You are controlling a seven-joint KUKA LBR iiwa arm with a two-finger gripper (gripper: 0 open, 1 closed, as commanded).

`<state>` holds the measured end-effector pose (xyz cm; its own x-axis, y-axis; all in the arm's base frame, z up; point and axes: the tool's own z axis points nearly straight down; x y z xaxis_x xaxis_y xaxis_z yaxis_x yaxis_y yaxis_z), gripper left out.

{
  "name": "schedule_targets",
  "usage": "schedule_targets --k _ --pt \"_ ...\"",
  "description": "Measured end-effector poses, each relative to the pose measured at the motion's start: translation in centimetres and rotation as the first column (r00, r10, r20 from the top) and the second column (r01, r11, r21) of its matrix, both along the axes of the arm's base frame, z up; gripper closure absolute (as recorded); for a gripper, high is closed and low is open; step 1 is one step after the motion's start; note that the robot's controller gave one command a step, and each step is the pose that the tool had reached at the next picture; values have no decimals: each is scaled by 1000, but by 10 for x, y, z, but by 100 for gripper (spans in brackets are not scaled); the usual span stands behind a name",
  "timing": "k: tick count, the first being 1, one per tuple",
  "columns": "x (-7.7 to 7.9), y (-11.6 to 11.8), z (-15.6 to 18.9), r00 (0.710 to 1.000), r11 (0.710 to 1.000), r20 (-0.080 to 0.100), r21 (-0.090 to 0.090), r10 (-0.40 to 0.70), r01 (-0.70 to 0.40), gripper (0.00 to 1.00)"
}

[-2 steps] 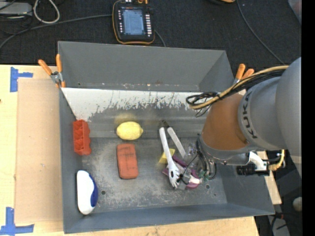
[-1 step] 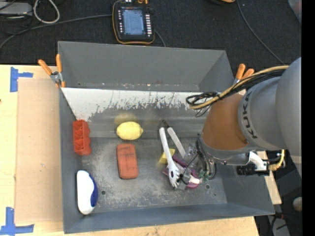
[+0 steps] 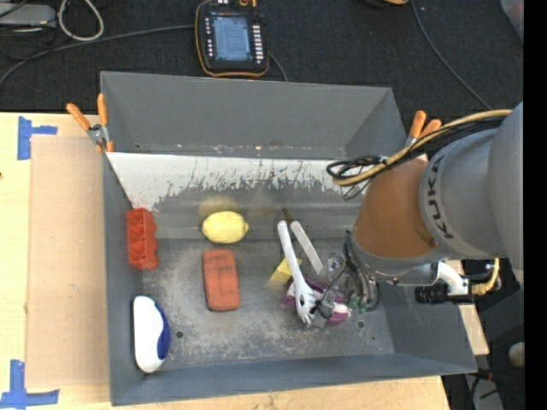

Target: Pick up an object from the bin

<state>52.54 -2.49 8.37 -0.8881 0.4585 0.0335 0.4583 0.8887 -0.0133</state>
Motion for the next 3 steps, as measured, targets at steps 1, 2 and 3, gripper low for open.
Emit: schedule_targets --k 1,2,3 --pt "0 0 18 1000 1000 -1 1 1 -1 100" --pt "0 0 39 1000 1000 0 0 1 -1 100" --pt "1 0 63 1000 1000 6 0 2 -2 100"
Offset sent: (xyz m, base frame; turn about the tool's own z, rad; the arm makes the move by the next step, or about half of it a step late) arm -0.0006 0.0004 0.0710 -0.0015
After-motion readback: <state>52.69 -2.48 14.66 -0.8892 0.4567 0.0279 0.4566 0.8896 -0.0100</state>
